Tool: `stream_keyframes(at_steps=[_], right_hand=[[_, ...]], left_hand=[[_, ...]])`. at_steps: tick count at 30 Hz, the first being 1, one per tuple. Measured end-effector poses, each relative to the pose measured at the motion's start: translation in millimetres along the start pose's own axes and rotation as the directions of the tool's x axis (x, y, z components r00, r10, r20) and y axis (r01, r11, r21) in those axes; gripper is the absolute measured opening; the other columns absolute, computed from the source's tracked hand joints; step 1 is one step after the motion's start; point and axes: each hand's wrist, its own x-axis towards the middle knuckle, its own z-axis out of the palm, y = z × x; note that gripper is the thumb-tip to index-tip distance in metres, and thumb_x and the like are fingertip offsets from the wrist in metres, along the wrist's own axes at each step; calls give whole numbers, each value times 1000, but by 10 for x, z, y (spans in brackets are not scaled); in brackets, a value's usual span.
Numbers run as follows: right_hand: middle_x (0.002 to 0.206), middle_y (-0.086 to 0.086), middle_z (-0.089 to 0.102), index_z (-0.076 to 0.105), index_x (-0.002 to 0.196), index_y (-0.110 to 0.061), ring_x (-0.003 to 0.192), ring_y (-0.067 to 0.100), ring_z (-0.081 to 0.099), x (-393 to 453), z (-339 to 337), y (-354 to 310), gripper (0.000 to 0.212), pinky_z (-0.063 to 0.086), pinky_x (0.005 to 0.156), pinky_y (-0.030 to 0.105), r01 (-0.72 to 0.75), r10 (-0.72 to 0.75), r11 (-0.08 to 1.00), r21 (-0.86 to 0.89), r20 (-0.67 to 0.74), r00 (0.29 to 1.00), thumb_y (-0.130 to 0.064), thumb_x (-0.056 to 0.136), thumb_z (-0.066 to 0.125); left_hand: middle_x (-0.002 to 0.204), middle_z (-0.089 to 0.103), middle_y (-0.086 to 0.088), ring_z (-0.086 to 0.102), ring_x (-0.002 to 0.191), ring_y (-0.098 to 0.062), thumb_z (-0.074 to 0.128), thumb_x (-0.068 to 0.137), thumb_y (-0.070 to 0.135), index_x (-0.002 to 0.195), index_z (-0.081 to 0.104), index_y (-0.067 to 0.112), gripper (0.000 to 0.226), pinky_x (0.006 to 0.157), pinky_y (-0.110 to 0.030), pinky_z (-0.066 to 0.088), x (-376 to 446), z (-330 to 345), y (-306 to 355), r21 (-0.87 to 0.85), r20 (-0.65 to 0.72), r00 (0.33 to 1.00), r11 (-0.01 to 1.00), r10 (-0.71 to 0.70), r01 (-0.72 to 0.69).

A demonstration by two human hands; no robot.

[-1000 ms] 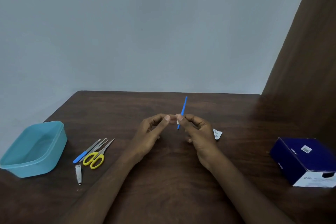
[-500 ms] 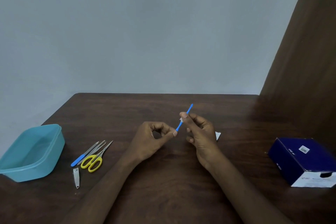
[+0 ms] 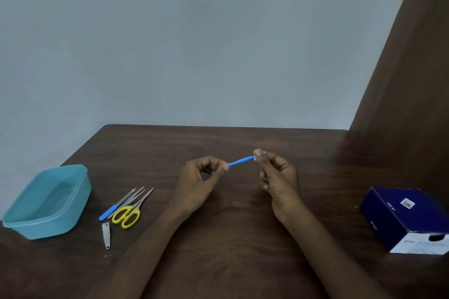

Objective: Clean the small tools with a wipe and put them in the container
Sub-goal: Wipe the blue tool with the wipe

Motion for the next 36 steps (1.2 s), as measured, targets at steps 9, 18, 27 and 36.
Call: stream_keyframes(at_steps=[9, 18, 27, 36], right_hand=[[80, -14, 73, 80, 74, -29, 68, 0, 62, -148, 67, 121, 16, 46, 67, 28, 378, -179, 796, -472, 413, 893, -34, 88, 86], [78, -13, 69, 76, 73, -33, 65, 10, 64, -222, 79, 133, 17, 50, 65, 32, 486, -255, 676, -554, 443, 860, -43, 81, 88], [68, -2, 77, 81, 90, -24, 62, 12, 76, -376, 149, 45, 12, 65, 71, 40, 408, -144, 790, -458, 508, 849, -13, 90, 84], [80, -9, 80, 82, 91, -32, 74, 12, 78, -513, 233, 99, 16, 66, 81, 44, 414, -130, 803, -428, 552, 823, -19, 85, 89]], left_hand=[[77, 66, 11, 55, 73, -7, 75, 100, 29, 89, 79, 24, 12, 55, -22, 41, -51, -85, 147, -353, -233, 947, 927, -222, 130], [91, 77, -2, 67, 84, -7, 81, 95, 13, 104, 78, 13, 9, 62, -18, 49, -213, -32, 222, -295, -225, 966, 954, -127, 56], [85, 81, 15, 71, 79, 2, 87, 90, 23, 91, 80, 31, 11, 78, -20, 56, -383, -783, 597, 152, -350, 936, 985, -26, 84], [85, 79, 11, 73, 92, -13, 89, 74, 47, 78, 83, 33, 16, 80, -32, 57, -405, -2451, 930, 548, -567, 761, 545, -315, 634]])
